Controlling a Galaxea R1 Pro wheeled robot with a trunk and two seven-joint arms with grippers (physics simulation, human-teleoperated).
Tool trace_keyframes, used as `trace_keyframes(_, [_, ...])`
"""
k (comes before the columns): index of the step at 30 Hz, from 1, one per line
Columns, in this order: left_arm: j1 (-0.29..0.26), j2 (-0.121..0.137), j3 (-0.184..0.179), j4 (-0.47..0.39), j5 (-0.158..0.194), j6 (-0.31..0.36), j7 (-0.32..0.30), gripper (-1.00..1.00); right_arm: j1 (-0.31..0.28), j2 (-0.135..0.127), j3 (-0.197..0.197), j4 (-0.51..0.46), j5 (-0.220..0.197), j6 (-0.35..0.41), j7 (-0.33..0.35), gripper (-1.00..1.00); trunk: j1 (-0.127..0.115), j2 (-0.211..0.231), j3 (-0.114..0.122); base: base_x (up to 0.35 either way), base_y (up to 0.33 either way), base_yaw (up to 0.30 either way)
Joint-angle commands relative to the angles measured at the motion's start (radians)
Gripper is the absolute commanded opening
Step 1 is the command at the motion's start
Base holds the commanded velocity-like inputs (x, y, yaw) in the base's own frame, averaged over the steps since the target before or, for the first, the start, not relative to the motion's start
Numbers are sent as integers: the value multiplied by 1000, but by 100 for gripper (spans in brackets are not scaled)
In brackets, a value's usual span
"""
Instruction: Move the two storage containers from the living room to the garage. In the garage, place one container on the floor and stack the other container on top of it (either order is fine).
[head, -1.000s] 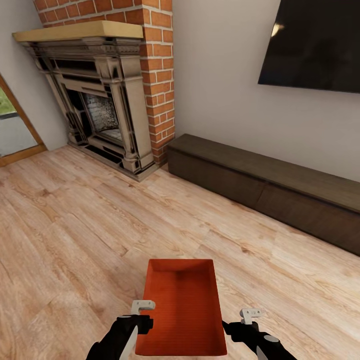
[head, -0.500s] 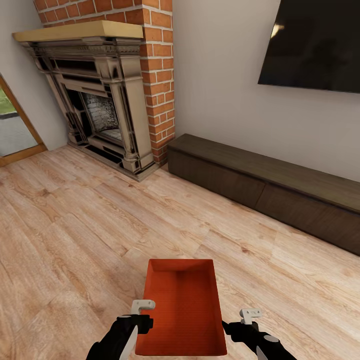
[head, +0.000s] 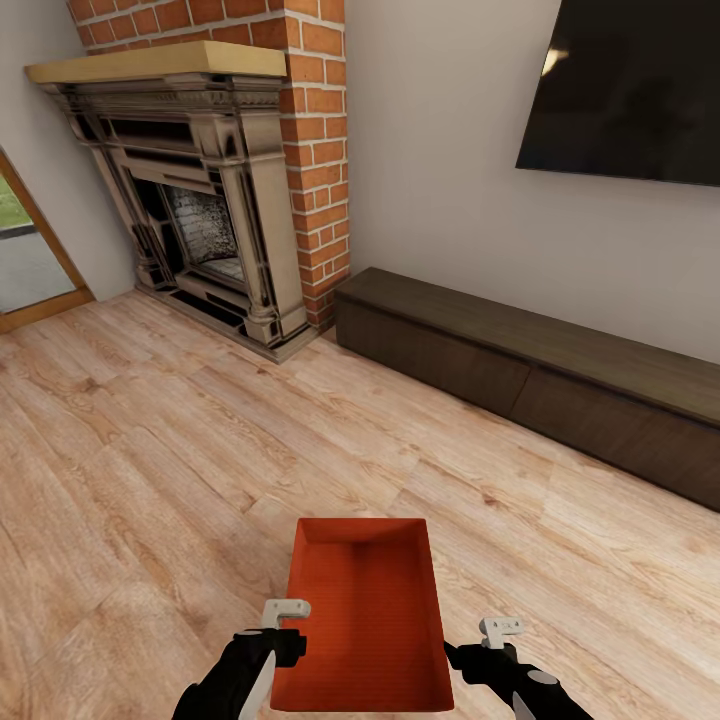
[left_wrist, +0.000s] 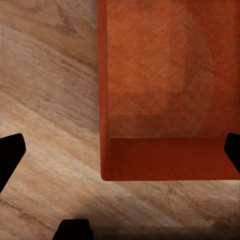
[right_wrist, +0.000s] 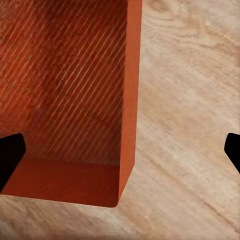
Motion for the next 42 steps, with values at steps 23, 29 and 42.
trace_keyframes(23, [-1,-1,6,-2,-11,6,-3,100,0,-1,9,0,-10,0,0,100,42,-77,-35,0,0,0])
trace_keyframes(29, [0,-1,6,-2,-10,7,-3,100,0,-1,9,0,-10,0,4,100,42,-77,-35,0,0,0])
trace_keyframes(42, [0,-1,6,-2,-10,7,-3,100,0,-1,8,0,-7,2,70,100,42,-77,-35,0,0,0])
